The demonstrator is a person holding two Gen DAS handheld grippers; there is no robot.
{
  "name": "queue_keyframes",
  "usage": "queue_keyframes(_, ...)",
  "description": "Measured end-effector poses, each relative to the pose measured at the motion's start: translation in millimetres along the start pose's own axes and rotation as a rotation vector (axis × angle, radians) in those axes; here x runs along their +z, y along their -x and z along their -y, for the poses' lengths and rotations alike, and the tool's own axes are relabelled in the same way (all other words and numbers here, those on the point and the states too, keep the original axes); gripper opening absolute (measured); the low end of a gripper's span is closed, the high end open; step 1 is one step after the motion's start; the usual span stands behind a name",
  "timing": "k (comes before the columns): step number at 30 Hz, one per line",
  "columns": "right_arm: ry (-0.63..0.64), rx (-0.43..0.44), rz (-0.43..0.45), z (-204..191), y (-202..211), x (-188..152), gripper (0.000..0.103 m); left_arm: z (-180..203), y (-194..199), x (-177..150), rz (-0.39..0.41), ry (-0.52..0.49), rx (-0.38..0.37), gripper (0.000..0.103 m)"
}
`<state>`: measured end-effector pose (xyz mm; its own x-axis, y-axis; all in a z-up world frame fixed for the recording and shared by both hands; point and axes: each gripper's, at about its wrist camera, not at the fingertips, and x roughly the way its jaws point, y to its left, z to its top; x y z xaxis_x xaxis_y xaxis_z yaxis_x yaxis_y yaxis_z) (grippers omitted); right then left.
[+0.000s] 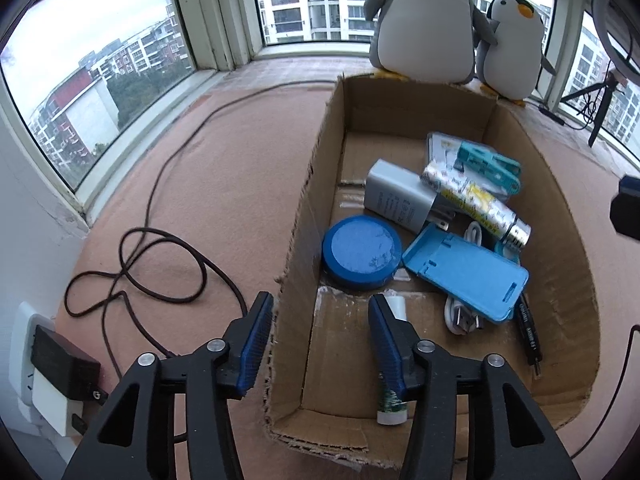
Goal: Organize rigid objects
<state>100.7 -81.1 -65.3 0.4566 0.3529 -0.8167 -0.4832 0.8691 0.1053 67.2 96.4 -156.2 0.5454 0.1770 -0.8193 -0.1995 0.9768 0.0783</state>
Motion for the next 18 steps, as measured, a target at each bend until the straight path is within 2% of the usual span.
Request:
queue_keyframes(2, 0.006, -0.007, 0.009, -1.4, 4.8, -2.2, 0.072, 0.4, 7.5, 2.8, 0.015, -0.001, 0.002, 0.061)
queue_keyframes(7, 0.013, -0.026, 0.035, -4.4, 17.3, -5.9, 0.076, 2.8, 23.1, 8.4, 0.039, -0.009, 0.000, 0.063)
queue_keyframes(14, -0.020, -0.039, 0.063, -0.9, 35.4, -12.9, 0.080, 9.7, 48.8, 11.1, 0.074, -0.031, -0.007, 0.078)
queue_keyframes(18, -0.042, -0.054, 0.065, 1.4, 42.7, -17.9, 0.084, 11.5, 61.6, 14.4, 0.086, -0.033, -0.019, 0.081)
